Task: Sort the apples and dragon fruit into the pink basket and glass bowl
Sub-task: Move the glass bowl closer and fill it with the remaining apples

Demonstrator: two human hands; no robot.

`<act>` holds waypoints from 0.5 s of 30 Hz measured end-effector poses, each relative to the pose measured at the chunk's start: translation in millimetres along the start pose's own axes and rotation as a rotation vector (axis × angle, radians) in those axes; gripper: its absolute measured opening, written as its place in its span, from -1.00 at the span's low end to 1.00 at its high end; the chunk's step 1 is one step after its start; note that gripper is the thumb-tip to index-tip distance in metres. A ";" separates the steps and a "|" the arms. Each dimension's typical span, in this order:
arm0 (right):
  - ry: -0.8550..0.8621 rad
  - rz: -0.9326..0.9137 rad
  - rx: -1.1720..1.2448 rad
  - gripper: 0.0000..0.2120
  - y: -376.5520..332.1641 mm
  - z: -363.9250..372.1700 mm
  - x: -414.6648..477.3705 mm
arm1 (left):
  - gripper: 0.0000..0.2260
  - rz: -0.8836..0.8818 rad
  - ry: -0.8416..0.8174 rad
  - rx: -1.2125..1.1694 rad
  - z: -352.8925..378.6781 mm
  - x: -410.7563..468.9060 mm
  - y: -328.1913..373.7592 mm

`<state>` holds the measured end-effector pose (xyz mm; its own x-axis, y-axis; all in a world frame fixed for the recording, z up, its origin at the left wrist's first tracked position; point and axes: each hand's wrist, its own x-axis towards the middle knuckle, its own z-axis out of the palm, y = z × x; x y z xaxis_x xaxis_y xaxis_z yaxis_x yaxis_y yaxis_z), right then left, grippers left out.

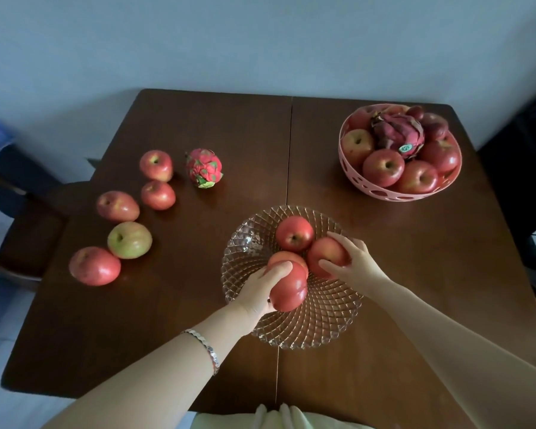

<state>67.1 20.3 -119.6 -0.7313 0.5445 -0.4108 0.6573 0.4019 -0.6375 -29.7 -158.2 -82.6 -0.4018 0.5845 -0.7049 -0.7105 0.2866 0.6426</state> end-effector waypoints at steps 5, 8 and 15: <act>0.086 0.026 0.121 -0.42 0.3 1.7 3.4 | -0.55 0.047 0.026 0.026 1.5 4.2 -4.4; 0.142 0.053 0.179 -0.47 0.6 3.6 6.8 | -0.35 0.046 0.090 -0.081 3.6 8.8 -9.5; 0.197 0.112 0.148 -0.48 -5.2 10.4 2.0 | -0.27 0.035 0.130 -0.057 9.0 16.7 -13.3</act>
<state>60.3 11.6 -123.9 -0.5963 0.7182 -0.3586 0.6880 0.2271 -0.6893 -21.8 -145.5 -100.2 -0.4958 0.4890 -0.7177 -0.7250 0.2219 0.6520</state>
